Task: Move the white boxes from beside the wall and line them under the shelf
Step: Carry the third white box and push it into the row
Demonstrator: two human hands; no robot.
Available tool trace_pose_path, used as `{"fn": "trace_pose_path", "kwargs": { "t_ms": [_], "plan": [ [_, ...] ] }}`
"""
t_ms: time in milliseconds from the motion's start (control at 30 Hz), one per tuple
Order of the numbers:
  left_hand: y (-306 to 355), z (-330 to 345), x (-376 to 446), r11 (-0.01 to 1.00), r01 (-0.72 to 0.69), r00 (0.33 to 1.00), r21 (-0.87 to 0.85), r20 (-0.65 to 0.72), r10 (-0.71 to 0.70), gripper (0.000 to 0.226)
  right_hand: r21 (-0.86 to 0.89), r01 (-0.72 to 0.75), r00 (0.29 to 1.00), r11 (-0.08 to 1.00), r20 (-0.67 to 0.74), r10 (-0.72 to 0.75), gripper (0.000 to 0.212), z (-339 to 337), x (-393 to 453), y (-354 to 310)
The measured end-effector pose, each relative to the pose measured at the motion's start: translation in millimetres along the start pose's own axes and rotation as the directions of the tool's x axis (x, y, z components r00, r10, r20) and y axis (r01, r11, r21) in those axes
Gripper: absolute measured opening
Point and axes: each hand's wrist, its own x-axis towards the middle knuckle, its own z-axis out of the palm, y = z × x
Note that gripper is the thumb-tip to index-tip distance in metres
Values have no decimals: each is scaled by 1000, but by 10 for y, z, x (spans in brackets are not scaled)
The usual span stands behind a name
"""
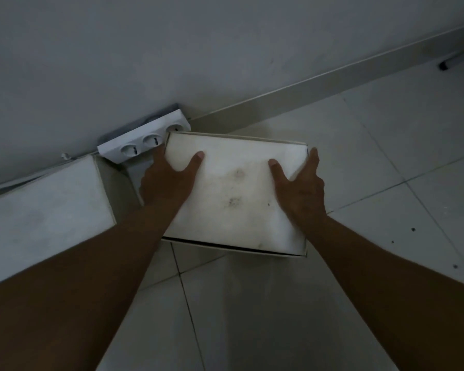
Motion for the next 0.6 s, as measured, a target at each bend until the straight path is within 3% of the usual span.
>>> {"fn": "trace_pose_path", "kwargs": {
  "t_ms": [300,600],
  "plan": [
    [311,-496,-354,1000,-6,1000,5,9,6,91,-5,-23,999,1000,44,24,79,-396,-286,-292],
    [1246,-2000,-1054,996,83,996,29,-18,-83,88,-62,-26,997,998,68,30,82,-1555,-1023,-1641]
  ]
}}
